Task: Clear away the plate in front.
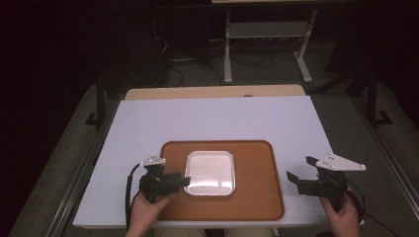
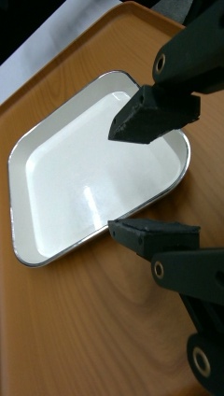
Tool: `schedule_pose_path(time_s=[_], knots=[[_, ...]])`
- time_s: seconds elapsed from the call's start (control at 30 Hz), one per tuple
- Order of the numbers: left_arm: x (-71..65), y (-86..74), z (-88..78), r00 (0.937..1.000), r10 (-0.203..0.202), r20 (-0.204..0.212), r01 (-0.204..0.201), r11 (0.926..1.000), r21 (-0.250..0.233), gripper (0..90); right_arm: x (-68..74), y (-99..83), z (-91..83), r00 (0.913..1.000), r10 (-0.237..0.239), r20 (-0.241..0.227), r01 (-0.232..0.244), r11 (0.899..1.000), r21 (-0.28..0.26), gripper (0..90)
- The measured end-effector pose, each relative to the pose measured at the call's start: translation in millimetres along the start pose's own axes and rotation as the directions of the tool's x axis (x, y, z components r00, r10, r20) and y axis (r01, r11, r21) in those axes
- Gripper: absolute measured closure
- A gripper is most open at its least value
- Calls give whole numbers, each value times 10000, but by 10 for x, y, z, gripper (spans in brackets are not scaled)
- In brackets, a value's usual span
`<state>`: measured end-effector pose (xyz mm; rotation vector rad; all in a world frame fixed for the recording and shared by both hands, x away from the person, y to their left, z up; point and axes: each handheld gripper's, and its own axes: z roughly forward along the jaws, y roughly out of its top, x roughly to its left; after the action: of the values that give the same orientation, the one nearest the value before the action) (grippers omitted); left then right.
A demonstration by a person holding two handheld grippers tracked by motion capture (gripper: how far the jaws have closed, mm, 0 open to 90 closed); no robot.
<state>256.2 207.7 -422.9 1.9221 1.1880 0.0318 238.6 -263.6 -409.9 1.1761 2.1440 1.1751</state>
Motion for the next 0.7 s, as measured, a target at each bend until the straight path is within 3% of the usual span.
schedule_pose_path(time_s=[0.27,0.43,0.7], knots=[[48,35,-15,9989,459,98,-457,9988,-173,438,-29,-15,11,9999,47,101,-49,9999,154,132],[94,55,-55,9954,949,157,-944,9951,-287,411,-42,-16,-1,9999,23,150,-25,9999,146,132],[215,56,-151,9920,1265,13,-1263,9909,-473,358,-114,-35,-43,9993,156,331,-158,9999,46,132]])
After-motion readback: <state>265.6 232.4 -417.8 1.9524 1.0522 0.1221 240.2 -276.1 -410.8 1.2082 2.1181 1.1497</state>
